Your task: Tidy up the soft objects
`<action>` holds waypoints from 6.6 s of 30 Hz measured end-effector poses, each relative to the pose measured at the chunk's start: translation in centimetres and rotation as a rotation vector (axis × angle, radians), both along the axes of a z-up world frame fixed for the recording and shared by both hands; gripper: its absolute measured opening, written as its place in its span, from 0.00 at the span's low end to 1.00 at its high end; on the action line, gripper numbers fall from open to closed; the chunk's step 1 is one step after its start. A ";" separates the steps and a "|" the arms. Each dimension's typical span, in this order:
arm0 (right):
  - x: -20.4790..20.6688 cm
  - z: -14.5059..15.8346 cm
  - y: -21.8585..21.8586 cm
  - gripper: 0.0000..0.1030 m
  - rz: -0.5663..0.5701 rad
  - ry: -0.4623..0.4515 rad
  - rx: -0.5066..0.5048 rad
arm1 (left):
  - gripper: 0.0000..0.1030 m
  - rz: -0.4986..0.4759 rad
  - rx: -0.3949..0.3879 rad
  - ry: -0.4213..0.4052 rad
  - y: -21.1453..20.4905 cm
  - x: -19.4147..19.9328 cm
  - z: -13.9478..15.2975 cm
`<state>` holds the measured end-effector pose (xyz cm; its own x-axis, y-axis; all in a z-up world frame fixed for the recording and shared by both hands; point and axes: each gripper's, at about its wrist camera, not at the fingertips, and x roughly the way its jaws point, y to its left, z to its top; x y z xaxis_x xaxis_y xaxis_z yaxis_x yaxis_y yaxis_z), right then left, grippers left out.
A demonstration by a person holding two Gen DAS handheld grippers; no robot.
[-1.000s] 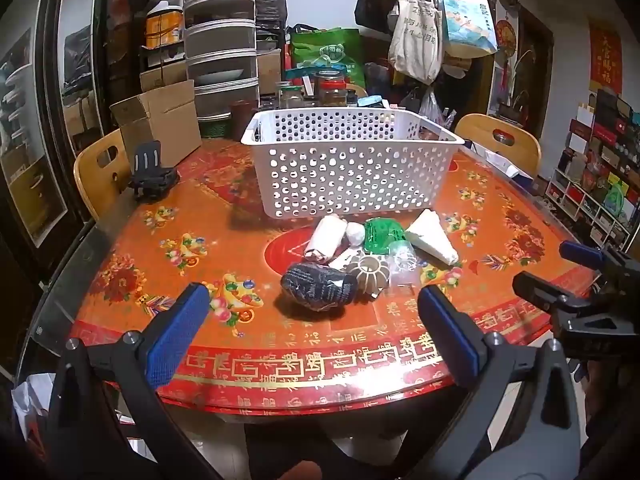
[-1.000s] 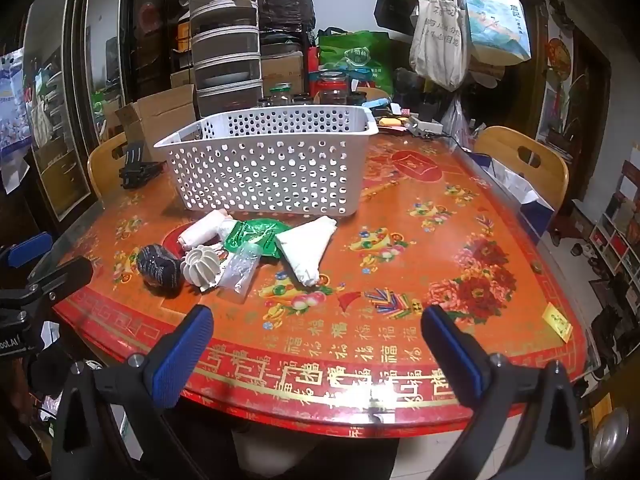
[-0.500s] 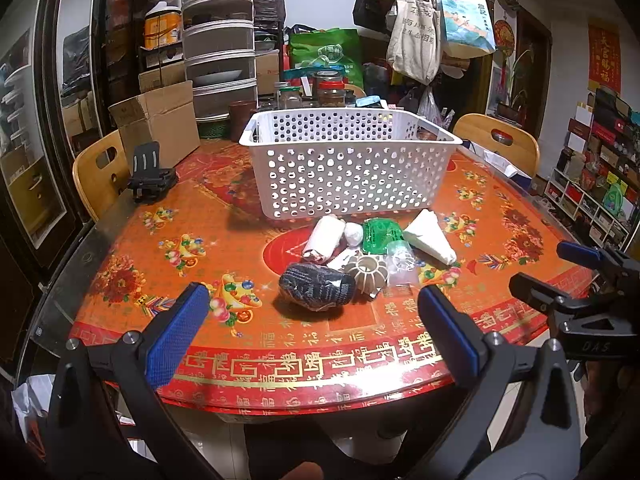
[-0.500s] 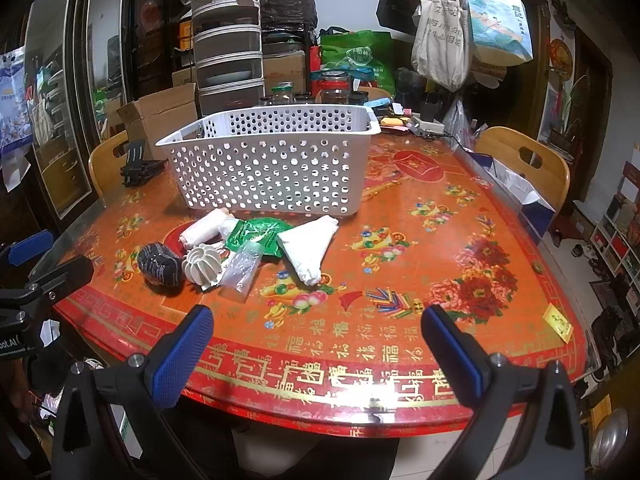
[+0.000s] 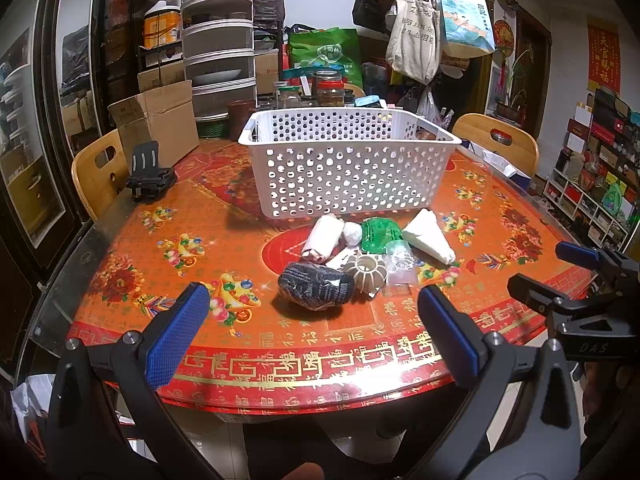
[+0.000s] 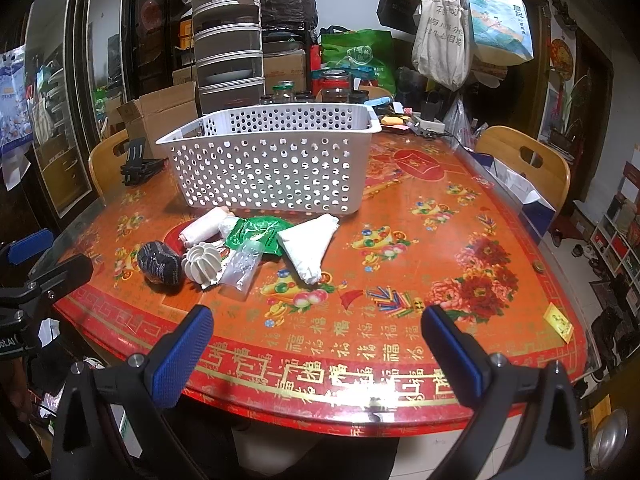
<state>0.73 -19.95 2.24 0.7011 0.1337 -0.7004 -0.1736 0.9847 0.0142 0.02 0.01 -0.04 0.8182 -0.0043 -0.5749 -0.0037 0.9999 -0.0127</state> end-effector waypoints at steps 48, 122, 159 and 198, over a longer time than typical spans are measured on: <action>0.4 -0.8 0.3 1.00 0.001 0.010 0.005 | 1.00 0.005 -0.046 0.005 -0.4 0.3 -1.2; 8.9 1.5 0.8 0.22 0.096 -0.085 -0.010 | 0.61 -0.112 -0.026 -0.035 2.6 9.2 -0.9; 27.0 4.7 4.2 0.22 0.116 0.105 -0.077 | 0.61 -0.059 -0.042 0.277 2.5 33.8 6.7; 30.5 2.4 5.0 0.72 0.143 0.203 -0.101 | 1.00 -0.036 -0.016 0.316 1.5 35.6 5.1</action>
